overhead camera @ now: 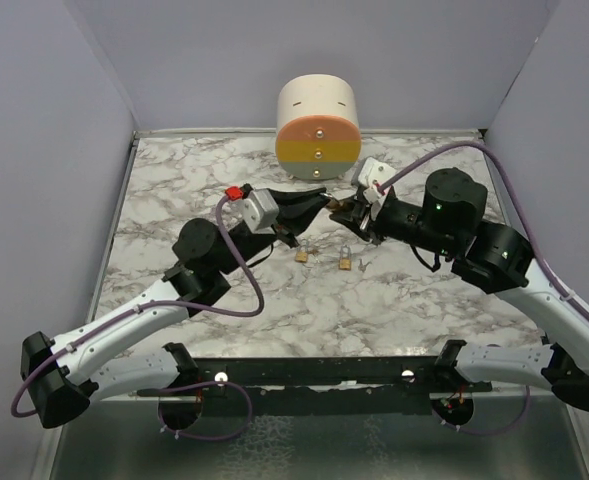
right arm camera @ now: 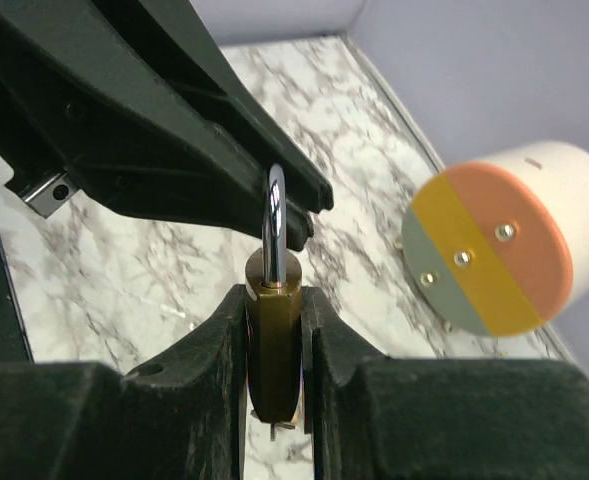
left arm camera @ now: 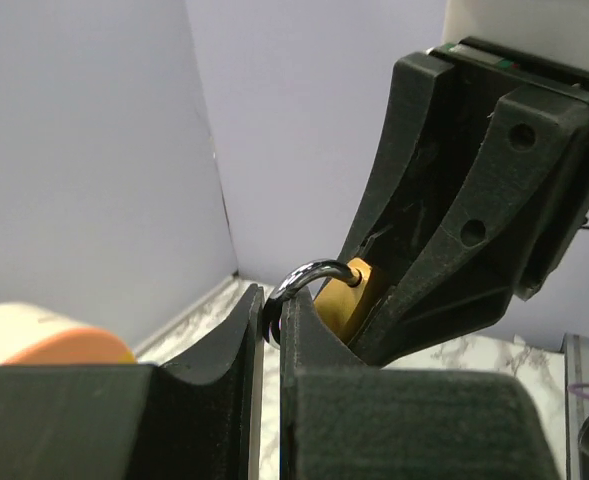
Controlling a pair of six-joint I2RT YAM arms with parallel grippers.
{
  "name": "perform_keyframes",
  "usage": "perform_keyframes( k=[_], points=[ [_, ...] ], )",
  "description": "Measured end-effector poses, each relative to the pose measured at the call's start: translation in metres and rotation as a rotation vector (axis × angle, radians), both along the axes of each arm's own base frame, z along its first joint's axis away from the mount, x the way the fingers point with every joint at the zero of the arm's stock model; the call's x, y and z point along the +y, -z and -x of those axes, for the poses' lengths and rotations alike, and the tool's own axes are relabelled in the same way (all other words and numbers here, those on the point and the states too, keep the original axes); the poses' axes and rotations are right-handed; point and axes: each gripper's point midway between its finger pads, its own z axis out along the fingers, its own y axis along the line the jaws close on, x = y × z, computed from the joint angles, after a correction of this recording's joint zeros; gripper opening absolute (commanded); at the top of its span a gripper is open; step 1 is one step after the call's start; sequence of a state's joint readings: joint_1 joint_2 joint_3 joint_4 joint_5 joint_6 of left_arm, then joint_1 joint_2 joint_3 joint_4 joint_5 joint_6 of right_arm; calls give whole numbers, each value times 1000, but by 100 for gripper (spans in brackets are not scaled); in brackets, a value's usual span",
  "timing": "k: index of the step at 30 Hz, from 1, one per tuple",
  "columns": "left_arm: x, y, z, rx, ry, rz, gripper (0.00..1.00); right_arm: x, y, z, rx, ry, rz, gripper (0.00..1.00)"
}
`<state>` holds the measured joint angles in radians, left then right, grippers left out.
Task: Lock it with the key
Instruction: Lock the lock.
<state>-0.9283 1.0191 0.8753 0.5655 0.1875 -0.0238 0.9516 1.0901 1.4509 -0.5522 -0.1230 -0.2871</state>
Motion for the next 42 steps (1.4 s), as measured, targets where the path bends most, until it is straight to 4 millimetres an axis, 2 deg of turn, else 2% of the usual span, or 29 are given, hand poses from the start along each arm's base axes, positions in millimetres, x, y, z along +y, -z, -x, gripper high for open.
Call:
perform_keyframes(
  k=[4, 8, 12, 16, 21, 25, 27, 33, 36, 39, 42],
  points=[
    [-9, 33, -15, 83, -31, -92, 0, -11, 28, -12, 41, 80, 112, 2],
    [-15, 64, -21, 155, -37, -175, 0, -21, 62, -17, 110, 127, 237, 2],
    [-22, 94, -20, 224, -24, -255, 0, -31, 92, -17, 177, 152, 351, 2],
    [-28, 109, -10, 257, 7, -298, 0, -41, 107, -11, 218, 151, 415, 2],
    [-27, 114, -3, 266, 22, -299, 0, -40, 114, -5, 223, 132, 390, 2],
    [-16, 116, 4, 264, 14, -287, 0, -29, 118, 0, 201, 98, 287, 2],
    [-9, 108, 5, 253, -5, -263, 0, -19, 112, 2, 178, 79, 207, 3],
    [14, 76, 6, 204, -80, -180, 0, 4, 85, 6, 107, 21, -19, 32],
    [15, 70, 8, 198, -91, -193, 0, 16, 70, 4, 74, 0, -123, 46],
    [14, 69, 3, 188, -117, -228, 0, 22, 72, 3, 67, -10, -144, 53],
    [15, 74, -2, 182, -148, -285, 0, 25, 80, 0, 73, -4, -161, 56]
  ],
)
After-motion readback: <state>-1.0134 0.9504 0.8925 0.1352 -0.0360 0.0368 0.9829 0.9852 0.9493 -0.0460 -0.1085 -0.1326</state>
